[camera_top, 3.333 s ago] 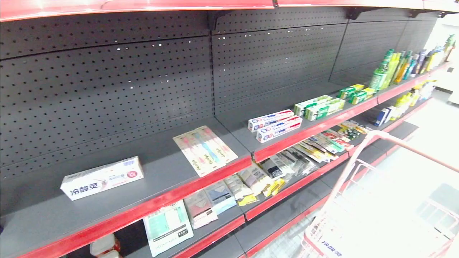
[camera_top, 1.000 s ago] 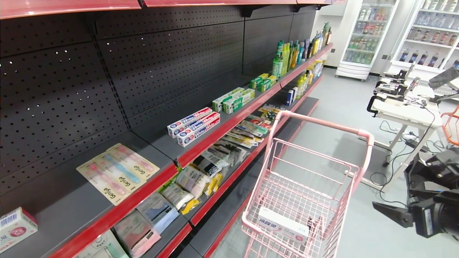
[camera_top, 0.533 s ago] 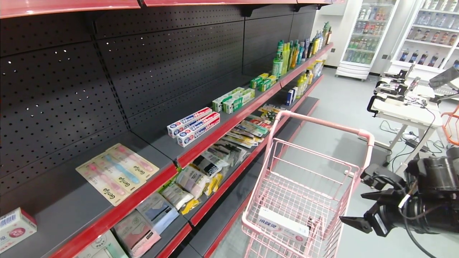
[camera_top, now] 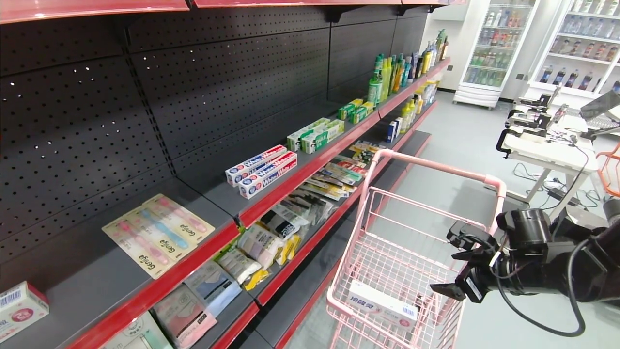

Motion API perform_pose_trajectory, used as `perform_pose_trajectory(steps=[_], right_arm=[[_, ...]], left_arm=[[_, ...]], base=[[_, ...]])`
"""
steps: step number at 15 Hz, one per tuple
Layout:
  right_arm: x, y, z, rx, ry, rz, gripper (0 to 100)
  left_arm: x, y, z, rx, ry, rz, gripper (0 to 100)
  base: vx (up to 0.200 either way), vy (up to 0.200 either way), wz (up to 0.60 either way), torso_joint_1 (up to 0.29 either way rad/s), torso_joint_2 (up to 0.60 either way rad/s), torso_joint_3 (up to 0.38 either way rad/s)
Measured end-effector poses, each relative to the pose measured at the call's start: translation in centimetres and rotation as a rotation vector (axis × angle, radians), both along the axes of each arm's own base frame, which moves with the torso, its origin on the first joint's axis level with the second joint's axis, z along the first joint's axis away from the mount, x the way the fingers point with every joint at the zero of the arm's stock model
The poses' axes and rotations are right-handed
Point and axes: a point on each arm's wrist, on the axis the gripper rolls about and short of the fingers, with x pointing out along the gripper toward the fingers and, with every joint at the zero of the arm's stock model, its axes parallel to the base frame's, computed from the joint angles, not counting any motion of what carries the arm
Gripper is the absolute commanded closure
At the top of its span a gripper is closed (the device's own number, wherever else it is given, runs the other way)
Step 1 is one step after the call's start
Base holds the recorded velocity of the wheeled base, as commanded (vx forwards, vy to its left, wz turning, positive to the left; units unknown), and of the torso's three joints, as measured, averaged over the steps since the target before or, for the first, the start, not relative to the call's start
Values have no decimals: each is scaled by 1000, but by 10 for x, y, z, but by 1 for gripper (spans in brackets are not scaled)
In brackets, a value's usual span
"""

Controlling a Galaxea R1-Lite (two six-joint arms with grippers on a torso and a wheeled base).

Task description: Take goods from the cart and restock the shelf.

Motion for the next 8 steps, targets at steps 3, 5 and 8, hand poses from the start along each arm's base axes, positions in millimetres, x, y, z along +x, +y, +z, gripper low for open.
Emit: perform_pose_trajectory(steps=[3,5,8], right_arm=[[2,2,-9,-9,25,18,0],[3,3,-12,-16,27,32,0],[4,7,-13,-18,29,47,0]], left_arm=[[0,0,0,0,0,0,0],[0,0,0,0,0,0,0],[0,0,0,0,0,0,0]], base=[[0,0,0,-105,243,129],[0,0,0,-139,298,161],[0,0,0,-154,328,175]])
